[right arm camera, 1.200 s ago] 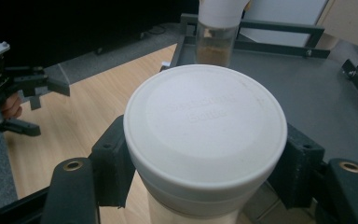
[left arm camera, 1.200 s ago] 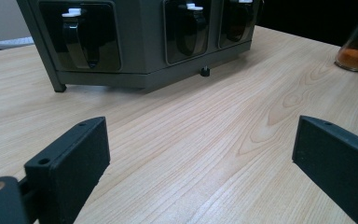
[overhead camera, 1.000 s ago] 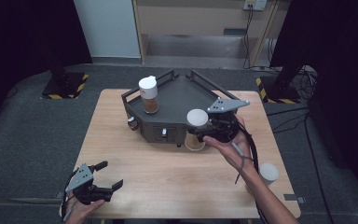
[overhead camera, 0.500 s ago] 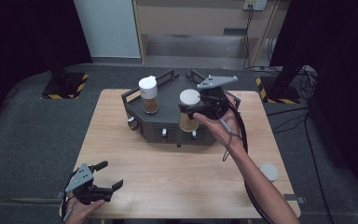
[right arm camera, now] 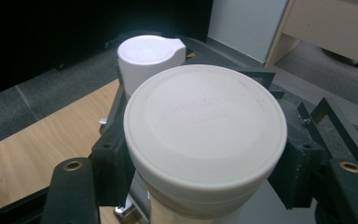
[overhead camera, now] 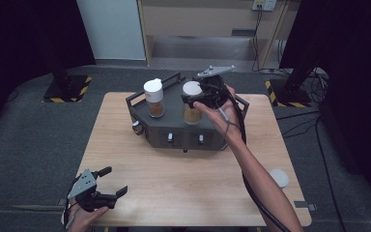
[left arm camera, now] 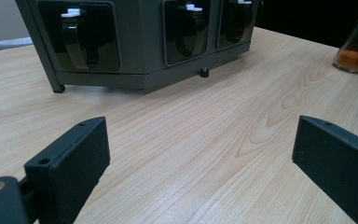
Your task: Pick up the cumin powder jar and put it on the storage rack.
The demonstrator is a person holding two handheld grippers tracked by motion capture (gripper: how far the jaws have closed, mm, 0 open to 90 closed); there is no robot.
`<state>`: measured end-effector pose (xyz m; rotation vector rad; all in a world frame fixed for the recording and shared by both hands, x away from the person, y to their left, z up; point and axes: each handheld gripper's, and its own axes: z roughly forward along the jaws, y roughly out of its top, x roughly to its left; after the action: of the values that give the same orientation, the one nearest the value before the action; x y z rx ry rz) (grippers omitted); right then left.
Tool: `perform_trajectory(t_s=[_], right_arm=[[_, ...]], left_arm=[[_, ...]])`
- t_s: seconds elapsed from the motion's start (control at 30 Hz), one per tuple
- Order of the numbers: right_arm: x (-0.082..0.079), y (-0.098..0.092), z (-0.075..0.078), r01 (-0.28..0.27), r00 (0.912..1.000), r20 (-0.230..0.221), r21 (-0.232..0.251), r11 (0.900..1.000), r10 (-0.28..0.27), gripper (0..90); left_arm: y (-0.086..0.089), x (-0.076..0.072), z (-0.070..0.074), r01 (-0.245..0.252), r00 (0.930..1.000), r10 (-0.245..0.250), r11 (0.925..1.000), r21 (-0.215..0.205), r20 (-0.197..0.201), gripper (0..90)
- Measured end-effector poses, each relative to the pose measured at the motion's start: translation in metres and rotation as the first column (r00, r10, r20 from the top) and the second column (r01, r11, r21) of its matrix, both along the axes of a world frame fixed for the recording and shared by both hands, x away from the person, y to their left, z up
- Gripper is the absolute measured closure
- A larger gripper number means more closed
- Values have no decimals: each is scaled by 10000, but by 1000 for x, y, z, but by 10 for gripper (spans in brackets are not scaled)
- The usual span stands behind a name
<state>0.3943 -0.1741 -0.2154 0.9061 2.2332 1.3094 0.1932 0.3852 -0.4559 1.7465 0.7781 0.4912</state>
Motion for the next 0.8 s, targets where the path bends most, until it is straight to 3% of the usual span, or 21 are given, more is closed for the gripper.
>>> perform_trajectory(t_s=[0.43, 0.8], right_arm=[[26, 20, -8, 481, 9988, 99, -111, 9988, -480, 334], [44, 27, -31, 765, 9970, -110, 56, 9971, -764, 334]], left_arm=[[1, 0, 0, 29, 10000, -29, 10000, 4, 15, 30], [0, 0, 0, 54, 10000, -54, 10000, 3, 34, 31]])
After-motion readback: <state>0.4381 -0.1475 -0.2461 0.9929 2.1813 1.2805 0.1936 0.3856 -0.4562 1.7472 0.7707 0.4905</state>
